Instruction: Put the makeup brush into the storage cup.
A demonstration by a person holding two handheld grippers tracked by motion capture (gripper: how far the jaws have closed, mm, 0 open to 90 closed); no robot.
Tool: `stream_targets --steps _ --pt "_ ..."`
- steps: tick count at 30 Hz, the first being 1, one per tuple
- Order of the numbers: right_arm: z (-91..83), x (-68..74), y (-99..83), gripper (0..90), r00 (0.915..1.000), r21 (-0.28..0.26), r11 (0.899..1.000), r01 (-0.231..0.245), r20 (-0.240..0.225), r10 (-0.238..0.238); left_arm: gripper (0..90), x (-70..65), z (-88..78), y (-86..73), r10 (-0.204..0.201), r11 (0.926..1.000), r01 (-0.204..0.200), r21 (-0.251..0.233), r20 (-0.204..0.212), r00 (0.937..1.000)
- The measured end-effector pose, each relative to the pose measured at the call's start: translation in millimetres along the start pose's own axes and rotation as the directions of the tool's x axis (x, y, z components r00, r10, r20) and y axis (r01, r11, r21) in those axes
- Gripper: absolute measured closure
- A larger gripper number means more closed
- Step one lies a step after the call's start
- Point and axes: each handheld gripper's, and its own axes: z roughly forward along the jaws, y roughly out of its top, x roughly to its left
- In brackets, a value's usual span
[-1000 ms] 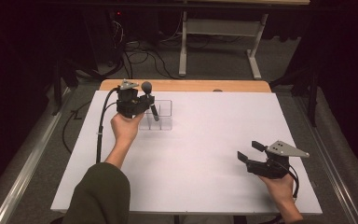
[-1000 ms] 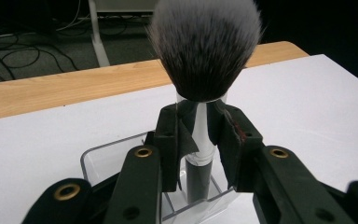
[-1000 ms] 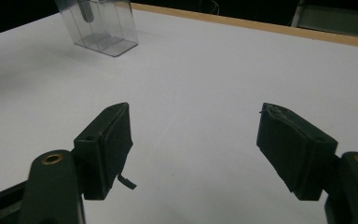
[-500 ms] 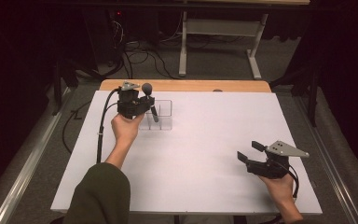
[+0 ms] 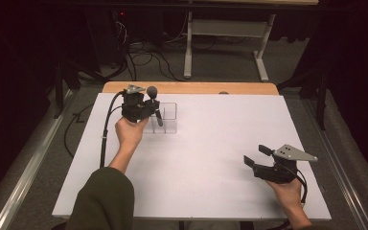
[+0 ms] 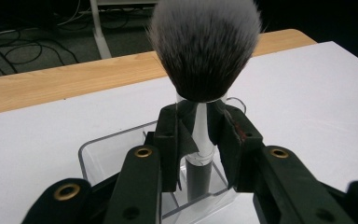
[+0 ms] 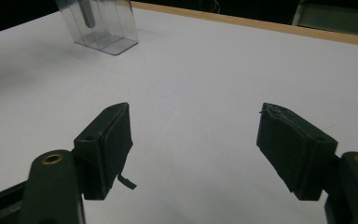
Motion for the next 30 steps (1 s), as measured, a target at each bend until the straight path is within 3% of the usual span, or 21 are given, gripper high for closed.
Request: stream_targets --steps 2,7,10,16,30 --pt "0.0 0.0 0.0 28.0 1.0 0.0 1.0 0.0 -0.001 0.0 68.7 0.4 2.1 -0.6 0.003 0.9998 -0.003 0.019 0.009 1.0" --pt "0.0 0.0 0.0 28.0 1.0 0.0 1.0 0.0 -0.001 0.0 45.3 4.1 6.0 -3.2 -0.02 0.9977 0.019 0.064 0.007 0.9998" --pt "0.1 -0.9 0.0 28.0 0.9999 -0.005 1.0 0.011 -0.003 -0.011 37.0 6.5 5.1 -6.0 -0.033 0.9976 0.032 0.061 0.012 0.9994" --pt "0.2 0.1 -0.1 27.9 1.0 0.001 1.0 0.001 0.0 -0.001 33.3 10.7 -2.4 -9.7 -0.038 0.9988 0.037 0.032 0.013 0.9992" --pt "0.1 -0.8 0.1 27.9 1.0 -0.004 1.0 0.005 0.001 -0.005 32.2 5.6 -19.7 -8.5 0.017 0.9995 -0.017 -0.025 0.009 0.9998"
